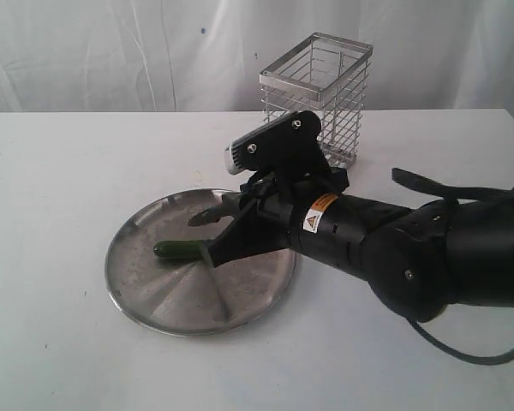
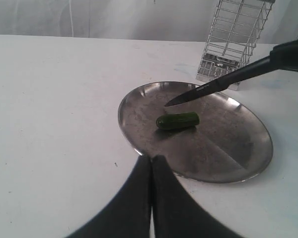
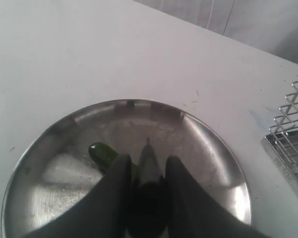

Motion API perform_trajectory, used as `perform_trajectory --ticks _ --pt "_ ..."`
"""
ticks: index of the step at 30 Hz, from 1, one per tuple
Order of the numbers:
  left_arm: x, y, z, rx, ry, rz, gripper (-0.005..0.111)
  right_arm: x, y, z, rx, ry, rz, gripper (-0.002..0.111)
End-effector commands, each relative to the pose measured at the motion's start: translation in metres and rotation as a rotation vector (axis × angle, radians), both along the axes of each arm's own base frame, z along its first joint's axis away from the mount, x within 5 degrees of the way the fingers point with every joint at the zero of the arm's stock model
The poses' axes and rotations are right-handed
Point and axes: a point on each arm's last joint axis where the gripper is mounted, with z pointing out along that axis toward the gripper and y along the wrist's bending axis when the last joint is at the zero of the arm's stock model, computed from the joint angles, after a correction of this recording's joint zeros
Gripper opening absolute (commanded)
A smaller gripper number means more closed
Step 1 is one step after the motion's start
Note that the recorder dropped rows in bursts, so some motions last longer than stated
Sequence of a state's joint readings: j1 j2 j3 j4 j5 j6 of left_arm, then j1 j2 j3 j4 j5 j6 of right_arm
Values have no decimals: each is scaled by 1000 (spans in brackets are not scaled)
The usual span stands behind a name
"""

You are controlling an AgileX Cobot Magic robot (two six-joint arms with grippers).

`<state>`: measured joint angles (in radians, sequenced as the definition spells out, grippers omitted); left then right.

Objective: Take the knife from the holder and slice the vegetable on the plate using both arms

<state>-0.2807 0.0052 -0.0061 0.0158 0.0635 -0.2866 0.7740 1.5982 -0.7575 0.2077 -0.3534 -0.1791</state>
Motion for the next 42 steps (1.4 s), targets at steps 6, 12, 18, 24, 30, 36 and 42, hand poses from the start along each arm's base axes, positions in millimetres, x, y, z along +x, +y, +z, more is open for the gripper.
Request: perform_trajectory --ticks 6,12,18,24,30,36,42 --pt "0 0 -2 -9 5 0 0 -11 8 -33 -139 164 57 0" --pt "0 0 -2 -9 5 0 0 -15 6 -48 -212 251 71 0" --pt "0 0 -2 -9 5 0 0 -17 5 -63 -286 311 93 0" --pt "0 0 -2 -9 5 0 0 -17 6 -75 -308 345 88 0" --pt "0 0 -2 -9 5 0 0 -18 6 -76 -303 363 77 0" --pt "0 0 -2 -9 5 0 0 -18 5 -76 -260 405 32 0" --pt "0 0 -2 -9 5 0 0 -17 5 -75 -213 432 -13 0"
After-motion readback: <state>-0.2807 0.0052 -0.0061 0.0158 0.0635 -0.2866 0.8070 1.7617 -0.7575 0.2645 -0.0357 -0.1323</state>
